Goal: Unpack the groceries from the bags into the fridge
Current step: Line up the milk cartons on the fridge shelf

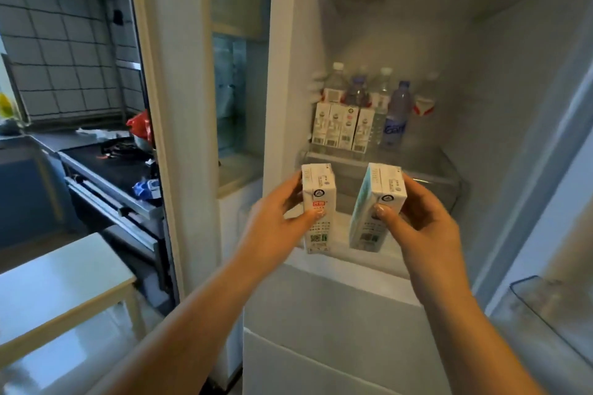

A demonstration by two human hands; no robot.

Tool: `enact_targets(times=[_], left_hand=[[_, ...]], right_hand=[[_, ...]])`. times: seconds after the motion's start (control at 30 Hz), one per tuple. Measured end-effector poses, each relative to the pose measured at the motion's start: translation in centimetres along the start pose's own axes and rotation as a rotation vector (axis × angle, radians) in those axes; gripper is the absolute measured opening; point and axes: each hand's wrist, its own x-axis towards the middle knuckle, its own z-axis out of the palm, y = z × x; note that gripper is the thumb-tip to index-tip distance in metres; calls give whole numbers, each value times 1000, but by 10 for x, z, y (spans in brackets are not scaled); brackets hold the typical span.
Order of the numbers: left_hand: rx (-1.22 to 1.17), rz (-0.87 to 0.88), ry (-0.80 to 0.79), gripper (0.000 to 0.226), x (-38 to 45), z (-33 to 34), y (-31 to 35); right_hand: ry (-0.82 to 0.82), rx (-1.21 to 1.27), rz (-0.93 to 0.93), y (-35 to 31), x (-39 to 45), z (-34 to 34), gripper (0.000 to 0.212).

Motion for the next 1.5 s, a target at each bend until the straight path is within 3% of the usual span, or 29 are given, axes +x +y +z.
enact_targets(times=[0.33,0.7,1.07,1.3,1.5], left_hand=[[-85,114,-123,52,202,64,-32],[-86,175,-249,51,326,134,-72],[-118,124,-338,49,361,167,-104],[-115,153,-331,50,364,169,-111],[28,246,-291,63,359,173,-114]], right_hand=[[189,52,-118,61,172,-12,51],[256,-40,-76,105,277,-32,45],[246,-142,72,140,302,-46,37],[248,-177,120,149,308,-43,44],[181,-277,149,152,309,-46,53]])
